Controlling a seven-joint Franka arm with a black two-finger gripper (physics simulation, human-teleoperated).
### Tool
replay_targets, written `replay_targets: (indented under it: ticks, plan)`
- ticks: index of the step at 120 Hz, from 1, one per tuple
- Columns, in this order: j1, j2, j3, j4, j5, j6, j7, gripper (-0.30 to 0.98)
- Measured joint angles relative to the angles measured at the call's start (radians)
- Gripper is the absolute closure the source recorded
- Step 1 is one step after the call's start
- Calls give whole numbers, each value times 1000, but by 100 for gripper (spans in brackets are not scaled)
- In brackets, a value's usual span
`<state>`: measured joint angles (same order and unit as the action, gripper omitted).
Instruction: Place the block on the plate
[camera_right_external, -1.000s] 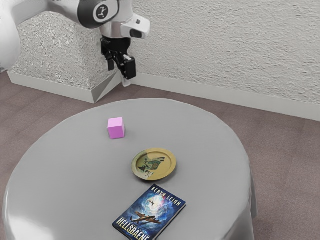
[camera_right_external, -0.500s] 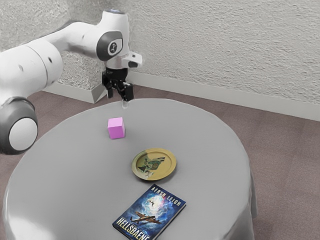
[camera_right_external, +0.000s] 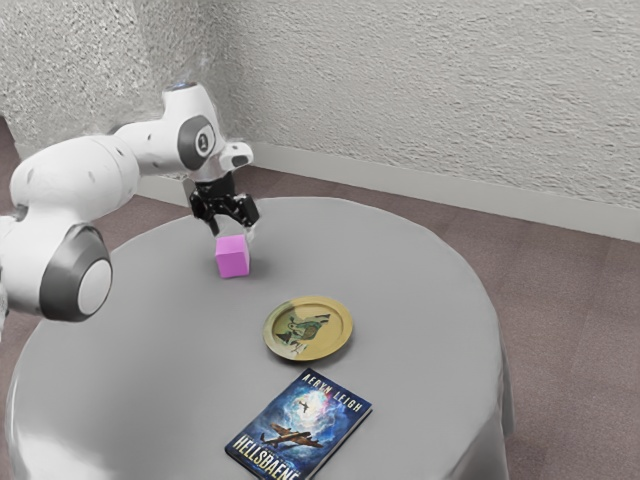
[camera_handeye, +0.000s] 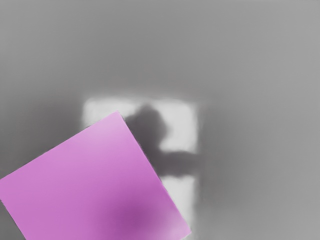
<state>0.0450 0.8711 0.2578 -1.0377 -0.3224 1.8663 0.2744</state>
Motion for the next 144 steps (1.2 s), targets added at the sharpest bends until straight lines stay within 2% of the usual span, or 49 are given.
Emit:
replay_targets:
  ticks: [29, 52, 66, 96, 119, 144]
  plan:
    - [23, 87, 31, 44, -95, 71, -55, 0]
    - [24, 121, 36, 66, -122, 95, -118, 0]
    - [24, 124, 52, 63, -118, 83, -148, 0]
    - [20, 137, 56, 62, -67, 71, -193, 0]
    - [18, 144, 61, 66, -59, 70, -203, 19]
    - [18, 151, 61, 71, -55, 74, -204, 23]
